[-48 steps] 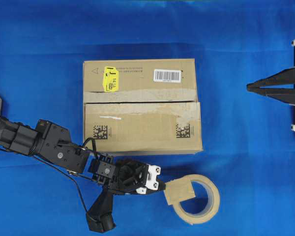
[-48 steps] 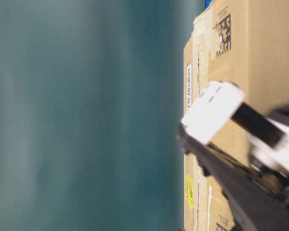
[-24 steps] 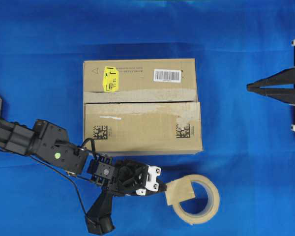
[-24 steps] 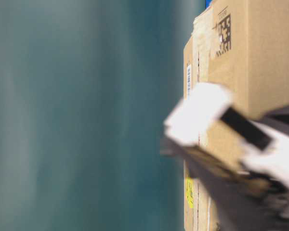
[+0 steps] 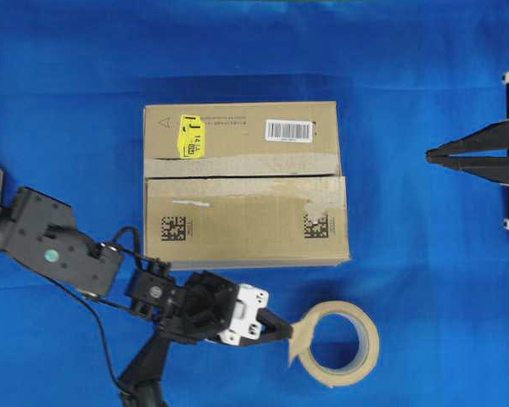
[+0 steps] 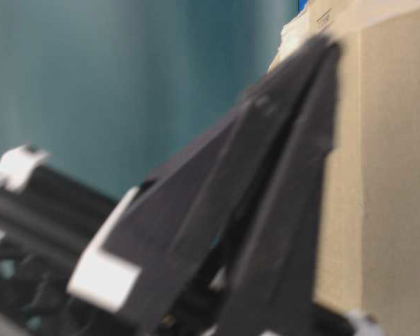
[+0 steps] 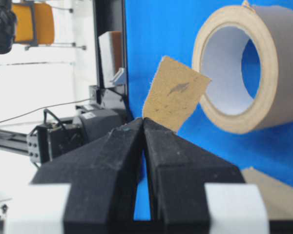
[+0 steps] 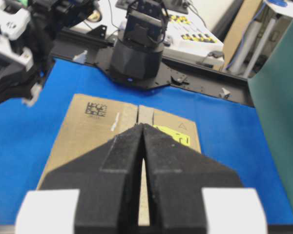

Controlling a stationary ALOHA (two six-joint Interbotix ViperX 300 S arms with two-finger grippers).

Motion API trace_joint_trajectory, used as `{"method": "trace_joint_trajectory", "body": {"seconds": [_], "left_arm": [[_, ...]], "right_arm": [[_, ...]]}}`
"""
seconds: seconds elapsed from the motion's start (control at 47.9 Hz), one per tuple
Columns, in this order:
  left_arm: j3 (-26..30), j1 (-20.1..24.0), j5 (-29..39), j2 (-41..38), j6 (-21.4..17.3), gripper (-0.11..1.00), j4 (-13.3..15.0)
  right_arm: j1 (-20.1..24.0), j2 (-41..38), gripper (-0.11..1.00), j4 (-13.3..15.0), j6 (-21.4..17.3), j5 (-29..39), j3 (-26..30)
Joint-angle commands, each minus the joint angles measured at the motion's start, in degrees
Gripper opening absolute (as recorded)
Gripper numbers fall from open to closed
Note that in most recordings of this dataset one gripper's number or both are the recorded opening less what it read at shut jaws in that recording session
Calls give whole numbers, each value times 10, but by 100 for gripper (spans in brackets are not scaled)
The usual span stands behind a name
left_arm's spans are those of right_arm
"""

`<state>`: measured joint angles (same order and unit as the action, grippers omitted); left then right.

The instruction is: Apply tape along the seams of the closed cardboard box to seal it securely.

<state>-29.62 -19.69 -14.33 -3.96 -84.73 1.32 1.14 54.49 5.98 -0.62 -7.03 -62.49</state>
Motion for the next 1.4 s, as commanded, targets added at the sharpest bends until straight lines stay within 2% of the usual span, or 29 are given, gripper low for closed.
{"method": "trace_joint_trajectory", "body": {"seconds": [0.0, 0.125, 0.334, 0.605, 0.772, 1.377], "left_arm": [[-9, 9, 8, 46, -2, 1, 1], [-46, 33, 9, 90, -2, 1, 1], [-101, 103, 7, 149, -4, 1, 1], [-110, 174, 11, 157, -5, 1, -1], [-105, 194, 28, 153, -4, 1, -1], [-108, 214, 97, 138, -4, 1, 0]], "right_arm": [[4, -4, 0, -2, -1, -3, 16], [6, -5, 0, -2, -2, -3, 15], [6, -12, 0, -3, -2, -4, 14], [7, -20, 0, -3, -2, -6, 13], [7, -27, 0, -4, -2, -7, 11], [7, -52, 0, -4, -2, -19, 9]]}}
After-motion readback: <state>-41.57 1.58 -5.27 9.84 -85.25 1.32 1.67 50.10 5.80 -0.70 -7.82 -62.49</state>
